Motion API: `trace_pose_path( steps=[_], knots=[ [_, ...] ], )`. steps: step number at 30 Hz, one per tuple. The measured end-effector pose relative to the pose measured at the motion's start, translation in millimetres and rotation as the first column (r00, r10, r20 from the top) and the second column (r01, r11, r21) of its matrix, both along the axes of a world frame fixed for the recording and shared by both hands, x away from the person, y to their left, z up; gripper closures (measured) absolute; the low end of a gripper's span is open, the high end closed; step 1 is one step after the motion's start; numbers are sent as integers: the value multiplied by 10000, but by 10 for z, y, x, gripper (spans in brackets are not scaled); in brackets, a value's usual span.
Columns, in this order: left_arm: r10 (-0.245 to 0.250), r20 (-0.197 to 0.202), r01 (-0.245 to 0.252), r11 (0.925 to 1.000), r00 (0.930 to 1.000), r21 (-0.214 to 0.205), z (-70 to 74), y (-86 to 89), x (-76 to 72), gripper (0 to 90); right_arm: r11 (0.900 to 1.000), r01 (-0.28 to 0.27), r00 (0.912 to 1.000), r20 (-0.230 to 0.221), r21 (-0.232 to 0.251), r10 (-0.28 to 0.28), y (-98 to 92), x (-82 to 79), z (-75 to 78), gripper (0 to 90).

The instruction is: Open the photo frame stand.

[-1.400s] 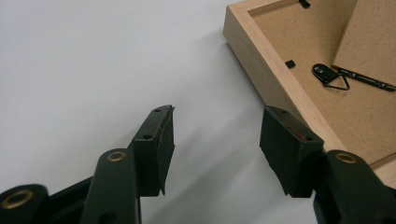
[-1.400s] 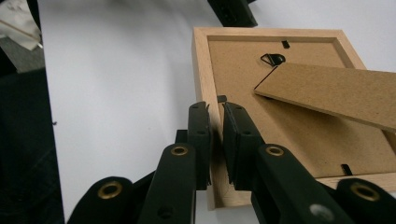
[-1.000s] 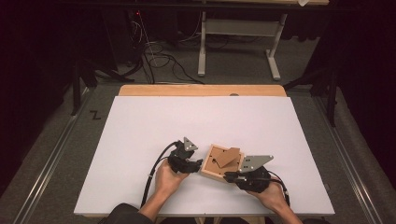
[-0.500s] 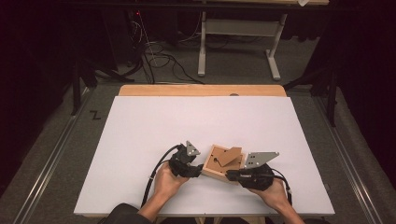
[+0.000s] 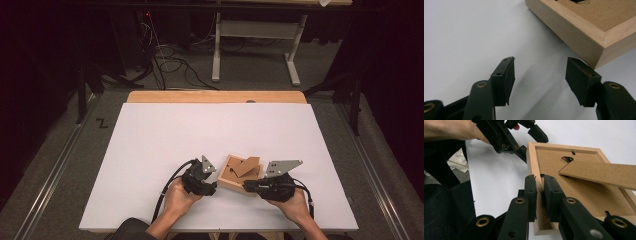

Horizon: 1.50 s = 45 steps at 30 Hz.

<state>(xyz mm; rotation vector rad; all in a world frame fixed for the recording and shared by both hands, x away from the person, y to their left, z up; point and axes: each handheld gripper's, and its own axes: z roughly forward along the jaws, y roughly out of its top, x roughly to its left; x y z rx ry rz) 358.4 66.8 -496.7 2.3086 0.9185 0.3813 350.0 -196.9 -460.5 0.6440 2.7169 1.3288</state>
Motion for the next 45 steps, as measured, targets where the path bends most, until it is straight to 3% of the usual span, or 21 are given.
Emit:
trace_pose_path(
  steps=[3,12,30,38,45],
  knots=[
    [-245,-63,245,9997,9997,-65,-1,-34,-30,387,9999,35,10000,-72,127,-34,-11,12,3,825],
    [-753,301,754,9971,9967,-42,-15,-173,-85,397,9996,75,9999,-157,264,-71,-10,24,-1,825],
    [-1015,563,1022,9947,9932,-95,21,-248,-101,421,9994,244,9994,-231,243,-238,-18,40,-6,811],
    [-961,581,970,9952,9937,-128,34,-261,-98,428,9987,442,9987,-252,242,-436,-25,50,-16,760],
    [-1017,583,1029,9946,9931,-170,45,-271,-99,439,9974,704,9975,-46,125,-704,-19,45,-20,656]
  ],
)
